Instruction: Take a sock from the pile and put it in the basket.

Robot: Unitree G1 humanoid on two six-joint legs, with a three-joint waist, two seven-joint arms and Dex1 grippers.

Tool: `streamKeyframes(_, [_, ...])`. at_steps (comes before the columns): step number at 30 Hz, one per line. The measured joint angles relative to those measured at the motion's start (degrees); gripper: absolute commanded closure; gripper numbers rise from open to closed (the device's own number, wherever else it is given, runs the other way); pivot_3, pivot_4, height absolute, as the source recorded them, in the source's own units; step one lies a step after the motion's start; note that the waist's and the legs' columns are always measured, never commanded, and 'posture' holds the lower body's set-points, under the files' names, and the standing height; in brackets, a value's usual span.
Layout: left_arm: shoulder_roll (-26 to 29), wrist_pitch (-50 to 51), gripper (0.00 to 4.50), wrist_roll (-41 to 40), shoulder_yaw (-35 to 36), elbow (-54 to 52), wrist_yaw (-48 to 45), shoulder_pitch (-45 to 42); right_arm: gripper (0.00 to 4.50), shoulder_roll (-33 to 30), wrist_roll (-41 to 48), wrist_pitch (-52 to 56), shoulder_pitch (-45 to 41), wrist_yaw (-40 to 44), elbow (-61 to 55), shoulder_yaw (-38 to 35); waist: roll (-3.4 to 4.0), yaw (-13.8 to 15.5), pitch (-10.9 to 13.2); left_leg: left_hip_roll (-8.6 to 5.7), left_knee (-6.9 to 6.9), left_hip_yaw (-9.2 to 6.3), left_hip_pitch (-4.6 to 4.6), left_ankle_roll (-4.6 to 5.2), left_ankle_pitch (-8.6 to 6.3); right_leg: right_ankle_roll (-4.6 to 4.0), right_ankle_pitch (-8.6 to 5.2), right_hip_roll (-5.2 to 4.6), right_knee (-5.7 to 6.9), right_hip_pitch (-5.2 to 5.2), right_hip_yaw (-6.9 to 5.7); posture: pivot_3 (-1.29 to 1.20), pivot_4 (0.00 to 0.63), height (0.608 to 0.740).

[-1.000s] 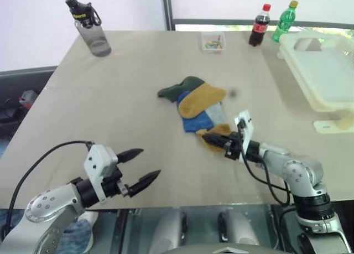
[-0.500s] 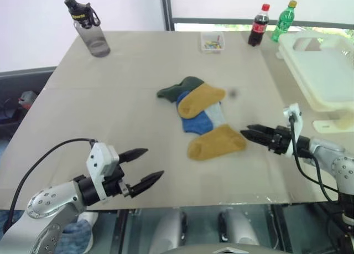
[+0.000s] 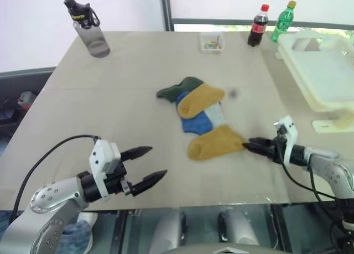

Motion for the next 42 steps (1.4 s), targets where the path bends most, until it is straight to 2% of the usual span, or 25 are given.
streamKeyframes(1, [0.0, 0.0, 0.0, 0.0, 0.0, 0.0, 0.0, 0.0, 4.19, -0.5, 0.0, 0.1, 0.4, 0.8, -0.2, 0.3, 0.0, 0.0, 0.0, 0.0, 0.0, 0.0, 0.0, 0.0, 0.0, 0.0, 0.0, 0.0, 0.0, 0.0, 0.0, 0.0, 0.15, 0.74])
streamKeyframes(2, [0.0, 0.0, 0.0, 0.0, 0.0, 0.0, 0.0, 0.0, 4.45, -1.0, 0.0, 0.3, 0.9, 1.5, -0.6, 0.8, 0.0, 0.0, 0.0, 0.0, 0.0, 0.0, 0.0, 0.0, 0.0, 0.0, 0.0, -0.01, 0.0, 0.0, 0.0, 0.0, 0.15, 0.74])
streamKeyframes(14, [0.0, 0.0, 0.0, 0.0, -0.6, 0.1, 0.1, -0.6, 4.45, 0.8, 0.4, 2.5, 1.2, 1.1, -1.8, 0.4, 0.0, -0.1, 0.0, 0.0, 0.0, 0.0, 0.01, 0.0, 0.0, 0.0, 0.0, 0.0, 0.01, 0.0, 0.02, 0.0, 0.15, 0.74])
streamKeyframes(17, [0.0, 0.0, 0.0, 0.0, -1.1, 0.1, 0.1, -0.6, 3.69, 1.5, 1.0, 3.5, 0.4, 0.2, -1.1, -0.1, 0.0, 0.0, 0.0, 0.0, 0.0, 0.0, 0.02, 0.0, 0.0, 0.0, 0.0, -0.01, 0.03, 0.0, 0.02, 0.0, 0.15, 0.74])
streamKeyframes(24, [0.0, 0.0, 0.0, 0.1, -1.5, 0.2, 0.2, -0.6, 0.38, 3.4, 5.8, 7.1, -0.7, -0.3, -0.8, -3.3, 0.0, 0.0, 0.0, -0.01, 0.02, 0.0, 0.02, 0.0, 0.0, 0.0, 0.0, -0.02, 0.03, 0.02, 0.02, 0.0, 0.15, 0.74])
streamKeyframes(29, [0.0, -0.1, 0.0, 0.2, -1.5, 0.3, 0.2, -0.6, 0.38, 4.8, 8.2, 9.5, -1.3, -2.0, -0.6, -4.9, 0.0, 0.0, 0.0, -0.01, 0.02, 0.0, 0.02, 0.0, 0.0, 0.0, 0.0, -0.04, 0.03, 0.01, 0.02, 0.0, 0.15, 0.74])
streamKeyframes(30, [0.0, -0.1, 0.0, 0.2, -1.5, 0.3, 0.2, -0.6, 0.92, 5.2, 8.6, 9.8, -1.3, -2.2, -0.3, -5.2, 0.0, 0.0, 0.0, -0.01, 0.02, 0.0, 0.01, 0.0, 0.0, 0.0, 0.0, -0.04, 0.03, 0.01, 0.02, 0.0, 0.15, 0.74])
streamKeyframes(31, [0.0, -0.1, 0.0, 0.2, -1.5, 0.3, 0.2, -0.6, 0.91, 5.4, 8.8, 9.9, -1.4, -2.4, -0.3, -5.3, 0.0, 0.0, 0.0, -0.01, 0.02, 0.0, 0.01, 0.0, 0.0, 0.0, 0.0, -0.04, 0.03, 0.01, 0.02, 0.0, 0.15, 0.74])
streamKeyframes(33, [0.0, -0.1, 0.0, 0.3, -1.5, 0.4, 0.2, -0.6, 1.78, 5.8, 8.6, 10.6, -1.8, -4.1, 0.4, -5.4, 0.0, 0.0, 0.0, -0.01, 0.02, 0.0, 0.01, 0.0, 0.0, 0.0, 0.0, -0.04, 0.03, 0.01, 0.02, 0.0, 0.15, 0.74])
streamKeyframes(34, [0.0, -0.1, 0.0, 0.5, -1.5, 0.4, 0.2, -0.6, 1.96, 5.8, 8.3, 10.7, -1.8, -4.5, 0.5, -5.4, 0.0, 0.0, 0.0, -0.01, 0.02, 0.0, 0.01, 0.0, 0.0, 0.0, 0.0, -0.02, 0.03, 0.0, 0.02, 0.0, 0.15, 0.74])
streamKeyframes(39, [0.0, -0.1, 0.0, 0.7, -1.5, 0.4, 0.2, -0.6, 4.42, 5.9, 8.1, 11.3, -1.8, -5.1, 0.8, -5.3, 0.02, 0.0, 0.0, -0.01, 0.02, 0.0, -0.01, 0.0, 0.0, 0.0, 0.0, -0.02, 0.02, 0.0, 0.02, 0.0, 0.15, 0.74])
streamKeyframes(42, [0.0, -0.1, 0.0, 0.9, -1.5, 0.4, 0.2, -0.7, 4.42, 5.6, 8.5, 11.5, -1.5, -4.6, 0.2, -5.2, 0.02, 0.0, 0.0, -0.01, 0.02, 0.0, -0.01, 0.0, 0.0, 0.0, 0.0, -0.02, 0.02, 0.0, 0.01, 0.0, 0.15, 0.74])
